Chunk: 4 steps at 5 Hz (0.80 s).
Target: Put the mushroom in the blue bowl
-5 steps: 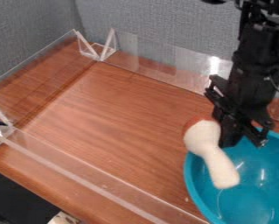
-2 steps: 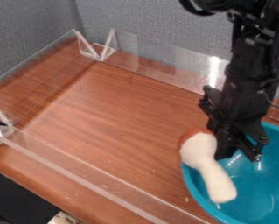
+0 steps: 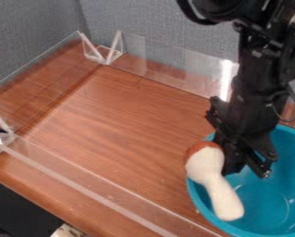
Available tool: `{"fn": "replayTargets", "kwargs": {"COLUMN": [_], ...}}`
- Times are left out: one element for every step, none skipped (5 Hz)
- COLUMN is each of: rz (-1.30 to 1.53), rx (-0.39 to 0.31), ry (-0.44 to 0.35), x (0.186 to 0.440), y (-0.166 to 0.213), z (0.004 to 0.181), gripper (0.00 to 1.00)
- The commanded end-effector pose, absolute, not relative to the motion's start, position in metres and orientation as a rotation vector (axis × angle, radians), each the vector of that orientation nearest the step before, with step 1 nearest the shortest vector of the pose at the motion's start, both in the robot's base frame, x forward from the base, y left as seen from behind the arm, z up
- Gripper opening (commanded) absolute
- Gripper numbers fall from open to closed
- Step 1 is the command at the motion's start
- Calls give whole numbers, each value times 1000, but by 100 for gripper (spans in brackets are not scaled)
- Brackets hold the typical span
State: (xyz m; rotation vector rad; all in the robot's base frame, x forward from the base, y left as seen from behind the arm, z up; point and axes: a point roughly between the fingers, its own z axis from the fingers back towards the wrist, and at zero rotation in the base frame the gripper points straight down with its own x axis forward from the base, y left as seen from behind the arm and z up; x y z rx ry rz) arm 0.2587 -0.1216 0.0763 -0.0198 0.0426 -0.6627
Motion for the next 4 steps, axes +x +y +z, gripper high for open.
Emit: {"fn": "replayTargets", "kwargs": {"rz": [-683, -680, -674, -674], "rx": [-23, -21, -19, -15], "ry": [-40, -41, -40, -46], "x": [257, 254, 252, 250], "y": [-126, -125, -122, -119], "z": [92, 87, 81, 74], "gripper": [0, 0, 0, 0]}}
